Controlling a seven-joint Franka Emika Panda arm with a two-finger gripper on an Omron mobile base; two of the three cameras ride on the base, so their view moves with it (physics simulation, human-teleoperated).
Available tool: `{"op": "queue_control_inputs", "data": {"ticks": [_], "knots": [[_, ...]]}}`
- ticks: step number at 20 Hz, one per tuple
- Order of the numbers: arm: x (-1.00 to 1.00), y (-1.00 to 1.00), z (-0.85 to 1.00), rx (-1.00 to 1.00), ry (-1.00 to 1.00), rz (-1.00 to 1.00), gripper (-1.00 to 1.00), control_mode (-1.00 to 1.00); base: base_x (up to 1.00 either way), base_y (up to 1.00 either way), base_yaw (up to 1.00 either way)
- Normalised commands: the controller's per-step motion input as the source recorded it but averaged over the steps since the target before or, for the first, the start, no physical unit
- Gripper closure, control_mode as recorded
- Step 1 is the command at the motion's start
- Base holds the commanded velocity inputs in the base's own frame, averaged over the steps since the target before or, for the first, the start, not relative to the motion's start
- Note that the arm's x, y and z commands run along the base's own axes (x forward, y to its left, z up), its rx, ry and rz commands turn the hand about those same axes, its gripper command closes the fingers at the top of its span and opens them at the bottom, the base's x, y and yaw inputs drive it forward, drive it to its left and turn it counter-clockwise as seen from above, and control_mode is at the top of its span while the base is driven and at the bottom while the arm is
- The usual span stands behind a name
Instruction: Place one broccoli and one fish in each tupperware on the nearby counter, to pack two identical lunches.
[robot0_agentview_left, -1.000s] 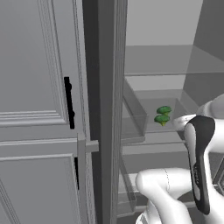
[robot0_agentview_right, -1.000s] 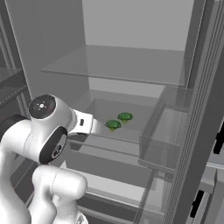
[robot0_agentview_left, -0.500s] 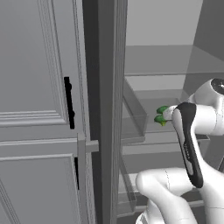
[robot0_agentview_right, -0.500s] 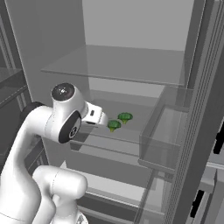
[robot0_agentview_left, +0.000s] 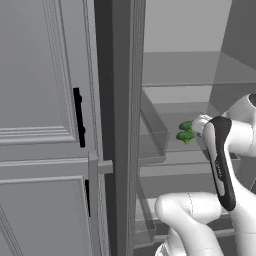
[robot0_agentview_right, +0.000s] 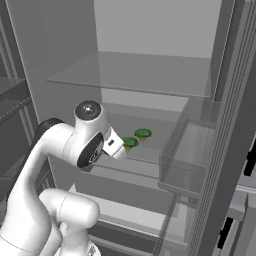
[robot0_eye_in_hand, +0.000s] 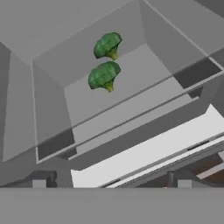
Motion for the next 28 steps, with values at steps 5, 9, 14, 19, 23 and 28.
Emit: {"op": "queue_control_inputs", "data": {"ticks": [5, 9, 14, 19, 23, 28], "knots": [[0.16, -0.22, -0.1, 0.34, -0.06, -0.2, -1.0, -1.0, 0.0, 0.0, 0.0], [0.5, -0.1, -0.01, 0.3, 0.01, -0.1, -1.0, -1.0, 0.0, 0.0, 0.0], [0.63, -0.01, -0.16, 0.13, 0.06, -0.01, -1.0, -1.0, 0.0, 0.0, 0.0], [0.5, -0.03, -0.39, 0.03, 0.0, 0.0, -1.0, -1.0, 0.0, 0.0, 0.0], [0.54, -0.04, -0.42, 0.02, 0.0, 0.0, -1.0, -1.0, 0.0, 0.0, 0.0], [0.63, -0.1, -0.19, 0.0, 0.04, 0.0, -1.0, -1.0, 0.0, 0.0, 0.0]]}}
